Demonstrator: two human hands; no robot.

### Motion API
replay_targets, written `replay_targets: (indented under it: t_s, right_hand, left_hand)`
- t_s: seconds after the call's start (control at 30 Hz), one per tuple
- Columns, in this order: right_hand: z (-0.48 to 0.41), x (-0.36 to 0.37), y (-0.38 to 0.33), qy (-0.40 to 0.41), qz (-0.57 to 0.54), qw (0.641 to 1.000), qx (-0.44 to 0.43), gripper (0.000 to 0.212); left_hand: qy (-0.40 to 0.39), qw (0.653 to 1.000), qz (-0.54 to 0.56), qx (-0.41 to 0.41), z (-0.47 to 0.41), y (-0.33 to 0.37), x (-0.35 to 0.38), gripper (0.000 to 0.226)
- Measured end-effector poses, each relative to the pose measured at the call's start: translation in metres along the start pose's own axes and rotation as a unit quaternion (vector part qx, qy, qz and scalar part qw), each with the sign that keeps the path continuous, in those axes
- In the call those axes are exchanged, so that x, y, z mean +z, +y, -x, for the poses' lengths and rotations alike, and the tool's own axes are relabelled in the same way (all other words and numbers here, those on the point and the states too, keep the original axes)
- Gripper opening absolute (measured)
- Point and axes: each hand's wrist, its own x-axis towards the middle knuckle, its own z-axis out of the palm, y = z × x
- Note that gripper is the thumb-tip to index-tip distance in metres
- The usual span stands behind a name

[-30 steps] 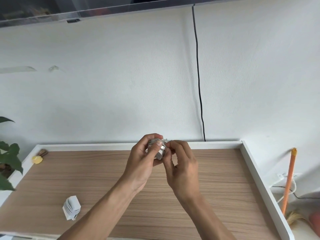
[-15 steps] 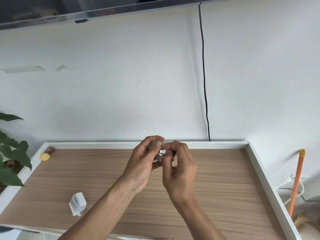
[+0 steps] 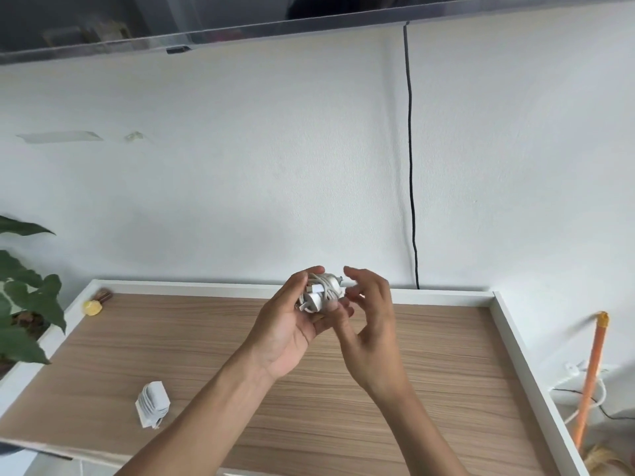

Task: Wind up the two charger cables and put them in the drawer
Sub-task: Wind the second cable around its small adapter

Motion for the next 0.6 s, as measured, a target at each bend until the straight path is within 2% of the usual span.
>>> replay_targets:
  t_s: [0.07, 0.13, 0.3, 0.47, 0.6]
  right_hand:
    - [0.002, 0.003, 0.004, -0.056, 0.014, 0.998, 0.008, 0.047]
    - [0.004, 0.012, 0.007, -0.072, 0.032, 0.997, 0.015, 0.054]
    - [0.004, 0.049, 0.012, -0.113, 0.035, 0.993, 0.014, 0.047]
    - [0.005, 0.096, 0.015, -0.183, 0.022, 0.983, -0.009, 0.042]
    - [0.015, 0.134, 0.029, -0.240, 0.003, 0.971, -0.014, 0.045]
  left_hand:
    - [0.007, 0.999, 0.043, -0.021, 0.003, -0.001, -0.002, 0.031]
    - [0.020, 0.997, 0.072, -0.022, 0.008, -0.004, -0.006, 0.032]
    - [0.065, 0.994, 0.085, 0.028, 0.026, -0.004, -0.040, 0.035]
    - [0.151, 0.987, -0.008, 0.056, 0.048, 0.009, -0.097, 0.042]
    - [0.284, 0.945, -0.147, 0.069, 0.064, 0.019, -0.140, 0.040]
